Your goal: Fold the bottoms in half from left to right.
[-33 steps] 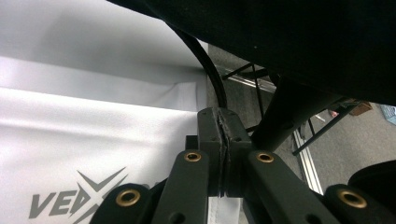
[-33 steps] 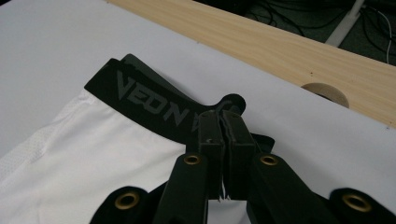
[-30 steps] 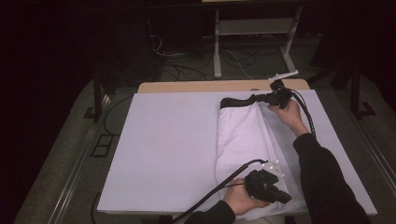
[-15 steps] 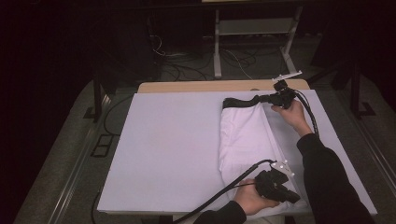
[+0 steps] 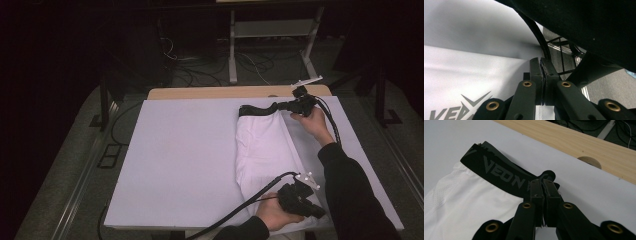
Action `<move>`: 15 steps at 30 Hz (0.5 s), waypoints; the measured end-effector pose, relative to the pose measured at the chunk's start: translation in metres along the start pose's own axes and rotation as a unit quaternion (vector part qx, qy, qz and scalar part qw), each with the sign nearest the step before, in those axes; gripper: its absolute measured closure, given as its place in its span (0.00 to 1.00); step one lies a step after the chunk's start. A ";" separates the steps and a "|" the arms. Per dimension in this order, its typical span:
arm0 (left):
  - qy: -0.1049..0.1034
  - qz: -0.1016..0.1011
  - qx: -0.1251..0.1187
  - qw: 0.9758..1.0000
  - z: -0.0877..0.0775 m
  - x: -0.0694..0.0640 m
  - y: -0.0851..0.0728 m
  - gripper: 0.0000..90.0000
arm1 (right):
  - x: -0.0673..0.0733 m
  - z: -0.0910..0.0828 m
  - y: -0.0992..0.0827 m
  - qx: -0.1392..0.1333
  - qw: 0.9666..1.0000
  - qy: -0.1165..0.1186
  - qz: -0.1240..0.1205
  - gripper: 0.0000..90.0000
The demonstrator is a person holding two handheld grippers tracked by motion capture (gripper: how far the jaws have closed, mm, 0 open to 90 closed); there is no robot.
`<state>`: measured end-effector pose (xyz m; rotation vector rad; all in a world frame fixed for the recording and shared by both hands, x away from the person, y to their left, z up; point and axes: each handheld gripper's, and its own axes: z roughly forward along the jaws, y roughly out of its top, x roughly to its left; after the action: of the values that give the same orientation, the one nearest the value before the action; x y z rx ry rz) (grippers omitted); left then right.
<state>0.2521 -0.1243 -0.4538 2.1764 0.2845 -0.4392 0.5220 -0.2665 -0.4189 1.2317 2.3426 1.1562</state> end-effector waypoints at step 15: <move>-0.008 -0.016 -0.015 1.000 0.005 0.005 0.002 0.75 | -0.002 0.001 -0.003 0.008 1.000 0.005 0.010 0.88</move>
<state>0.2566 -0.1292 -0.4577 2.1411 0.3154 -0.4681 0.5218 -0.2682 -0.4219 1.2596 2.3557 1.1550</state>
